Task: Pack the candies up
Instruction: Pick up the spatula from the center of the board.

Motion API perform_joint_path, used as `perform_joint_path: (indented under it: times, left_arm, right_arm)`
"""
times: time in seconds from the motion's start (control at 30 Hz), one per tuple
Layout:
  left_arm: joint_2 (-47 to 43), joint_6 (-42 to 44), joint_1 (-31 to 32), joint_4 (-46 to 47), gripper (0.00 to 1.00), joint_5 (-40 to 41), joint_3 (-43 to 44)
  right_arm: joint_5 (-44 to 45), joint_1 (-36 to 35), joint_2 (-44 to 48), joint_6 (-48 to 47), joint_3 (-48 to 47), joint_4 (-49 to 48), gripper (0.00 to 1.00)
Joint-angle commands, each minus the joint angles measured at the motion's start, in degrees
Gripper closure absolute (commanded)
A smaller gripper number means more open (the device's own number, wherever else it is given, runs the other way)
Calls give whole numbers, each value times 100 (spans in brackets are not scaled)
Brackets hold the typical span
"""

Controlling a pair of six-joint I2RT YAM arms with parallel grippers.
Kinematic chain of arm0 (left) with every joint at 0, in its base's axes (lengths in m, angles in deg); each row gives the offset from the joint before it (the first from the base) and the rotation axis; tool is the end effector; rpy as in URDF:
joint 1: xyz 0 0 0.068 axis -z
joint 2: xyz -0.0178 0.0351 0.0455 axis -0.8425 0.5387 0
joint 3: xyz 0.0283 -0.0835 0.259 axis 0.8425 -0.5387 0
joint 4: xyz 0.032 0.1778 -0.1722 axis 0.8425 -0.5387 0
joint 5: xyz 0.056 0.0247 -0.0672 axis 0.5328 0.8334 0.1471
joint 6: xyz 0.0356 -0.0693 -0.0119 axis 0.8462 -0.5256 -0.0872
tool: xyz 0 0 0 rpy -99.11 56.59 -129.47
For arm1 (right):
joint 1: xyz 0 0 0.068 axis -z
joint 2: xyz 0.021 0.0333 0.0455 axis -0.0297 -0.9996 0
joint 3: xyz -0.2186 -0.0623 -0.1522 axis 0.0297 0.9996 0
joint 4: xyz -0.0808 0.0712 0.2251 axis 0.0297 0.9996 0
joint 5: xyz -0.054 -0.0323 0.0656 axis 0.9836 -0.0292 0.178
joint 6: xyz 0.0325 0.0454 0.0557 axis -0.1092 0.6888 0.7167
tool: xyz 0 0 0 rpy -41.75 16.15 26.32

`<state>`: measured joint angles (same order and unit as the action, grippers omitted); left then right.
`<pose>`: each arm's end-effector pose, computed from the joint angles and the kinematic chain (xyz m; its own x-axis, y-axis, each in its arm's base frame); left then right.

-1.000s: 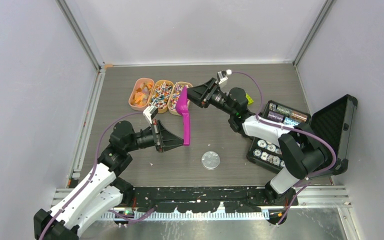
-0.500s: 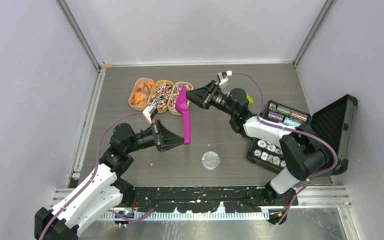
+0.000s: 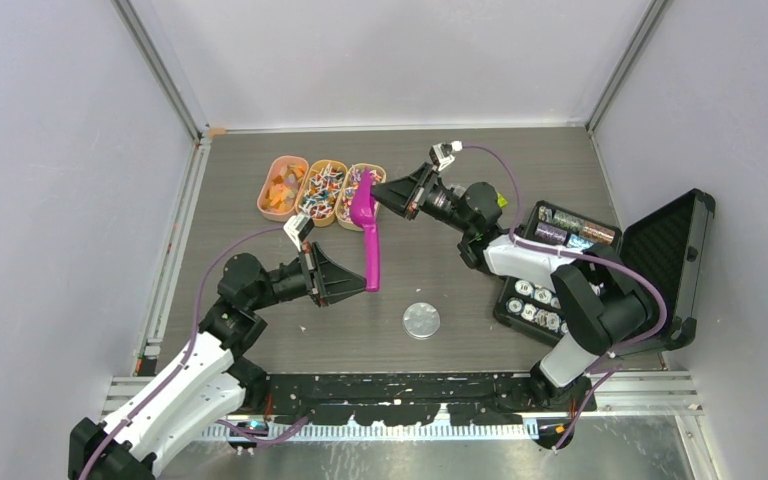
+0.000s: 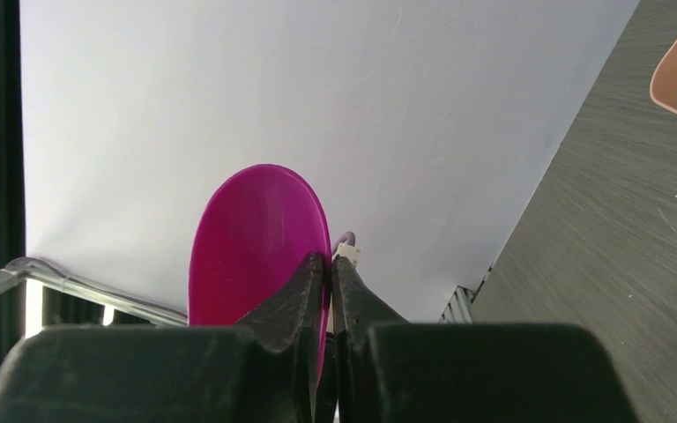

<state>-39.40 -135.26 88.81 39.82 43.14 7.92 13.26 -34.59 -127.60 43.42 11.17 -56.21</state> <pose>0.1273 -0.1304 0.2969 -0.9486 -0.2930 -0.1200 0.1359 -0.0347 -0.9901 0.2912 0.2286 0.3036 -0.8243 0.4875 -0.2877 -0.3780 -0.0958 0.9208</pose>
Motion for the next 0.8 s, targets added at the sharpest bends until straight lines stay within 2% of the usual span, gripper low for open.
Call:
perform_joint_path:
  times: [0.0, 0.07, 0.13, 0.17, 0.27, 0.3, 0.37, 0.43, 0.53, 0.67, 0.77]
  left_arm:
    - [-54, -54, 16, 399, 100, 43, -16]
    - [-43, -47, 16, 399, 100, 52, -25]
    - [-36, -25, 16, 380, 99, 65, -28]
    - [-47, 18, 16, 317, 89, 86, -29]
    - [-144, 260, 16, -194, 43, 293, 19]
    - [-222, 360, 16, -402, 33, 401, 44]
    - [-376, 670, 13, -990, 21, 619, 165]
    - [-517, 1125, 5, -1724, 15, 830, 400]
    - [-621, 2218, 6, -3424, 11, 1309, 1057]
    - [-576, 3788, 7, -5606, 9, 2564, 2073]
    - [-633, 4508, 7, -6066, 8, 3284, 2432]
  right_arm:
    - [-103, 0, -13, 169, -5, -620, 91]
    - [-114, 2, -24, 170, -26, -579, 98]
    - [-66, 26, -10, 197, -1, -554, 99]
    - [-7, 42, 2, 218, 31, -552, 99]
    - [162, 114, 127, 325, 114, -443, 99]
    - [184, 138, 211, 349, 113, -275, 99]
    - [214, 175, 417, 277, 84, 301, 100]
    - [320, 190, 693, 27, 51, 1212, 99]
    - [629, 199, 1174, -459, -20, 2627, 100]
    - [1172, 195, 1643, -817, -265, 4358, 100]
    - [1521, 196, 1771, -808, -600, 5745, 100]
